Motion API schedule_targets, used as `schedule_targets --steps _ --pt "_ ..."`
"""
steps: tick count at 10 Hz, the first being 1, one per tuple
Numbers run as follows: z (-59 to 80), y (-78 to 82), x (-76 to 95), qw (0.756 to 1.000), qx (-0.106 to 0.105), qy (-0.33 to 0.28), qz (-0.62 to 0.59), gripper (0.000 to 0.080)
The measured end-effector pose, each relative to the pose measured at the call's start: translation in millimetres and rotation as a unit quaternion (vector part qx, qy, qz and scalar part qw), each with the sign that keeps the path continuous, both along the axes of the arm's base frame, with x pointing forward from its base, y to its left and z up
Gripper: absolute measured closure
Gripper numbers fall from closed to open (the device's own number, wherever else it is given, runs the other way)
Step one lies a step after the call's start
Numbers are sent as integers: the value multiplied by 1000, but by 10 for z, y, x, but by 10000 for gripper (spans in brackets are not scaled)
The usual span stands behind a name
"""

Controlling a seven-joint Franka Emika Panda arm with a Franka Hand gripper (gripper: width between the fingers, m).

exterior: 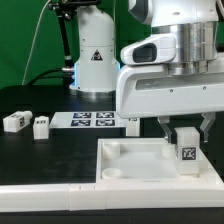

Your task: Assemble one leg

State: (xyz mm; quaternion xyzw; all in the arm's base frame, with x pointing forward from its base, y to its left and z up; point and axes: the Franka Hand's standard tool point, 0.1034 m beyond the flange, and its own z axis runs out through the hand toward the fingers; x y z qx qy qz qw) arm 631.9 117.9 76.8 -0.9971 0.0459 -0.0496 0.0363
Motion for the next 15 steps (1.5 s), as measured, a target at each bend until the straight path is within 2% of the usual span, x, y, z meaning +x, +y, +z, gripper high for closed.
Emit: schedule_targets --steps 1,2,4,7,8,9,10,13,14,15 --pt "0 -2 -2 999 6 -1 -53 508" --pt "1 -11 -11 988 24 2 -153 508" --pt "2 -12 -16 956 37 9 -289 508" --pt "1 -23 -13 932 50 17 -359 508" --pt "-4 -20 -15 938 48 16 -342 432" --pt "-3 -12 -16 939 47 16 -339 297" --pt "8 22 -23 955 38 18 -295 186" --pt "40 94 -13 993 1 12 -114 151" --pt "44 116 0 999 -14 18 -49 151" --pt "32 110 38 999 -21 17 22 151"
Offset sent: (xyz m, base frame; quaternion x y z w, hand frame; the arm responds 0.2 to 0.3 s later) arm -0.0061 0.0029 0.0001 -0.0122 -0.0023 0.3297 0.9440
